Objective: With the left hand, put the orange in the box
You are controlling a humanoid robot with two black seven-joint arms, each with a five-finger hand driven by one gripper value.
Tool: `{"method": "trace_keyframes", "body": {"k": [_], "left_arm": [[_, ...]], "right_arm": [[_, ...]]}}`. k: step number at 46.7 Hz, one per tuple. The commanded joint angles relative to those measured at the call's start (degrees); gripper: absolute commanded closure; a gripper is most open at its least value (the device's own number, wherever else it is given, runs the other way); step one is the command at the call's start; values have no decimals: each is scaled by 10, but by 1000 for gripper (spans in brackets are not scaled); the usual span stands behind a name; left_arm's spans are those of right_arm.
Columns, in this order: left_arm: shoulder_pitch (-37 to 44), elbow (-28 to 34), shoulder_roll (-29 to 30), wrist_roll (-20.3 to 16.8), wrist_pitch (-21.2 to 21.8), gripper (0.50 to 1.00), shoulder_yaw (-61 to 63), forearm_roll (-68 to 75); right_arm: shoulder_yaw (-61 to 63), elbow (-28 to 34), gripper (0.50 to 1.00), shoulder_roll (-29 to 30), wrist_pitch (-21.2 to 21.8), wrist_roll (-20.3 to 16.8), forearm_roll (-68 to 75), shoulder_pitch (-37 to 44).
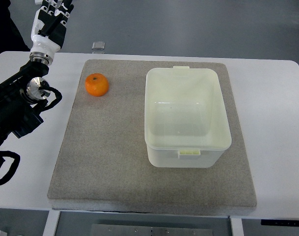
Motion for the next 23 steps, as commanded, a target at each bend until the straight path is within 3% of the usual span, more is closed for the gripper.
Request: {"method": "trace_keyframes", "body": {"k": [1,23], "left_arm": [[0,0,0,-1,0,504,-1,-2],[-3,2,0,-3,4,504,-2,-4]], "right_arm": [[0,0,568,0,0,0,0,0],[0,0,568,0,0,0,1,1]]}}
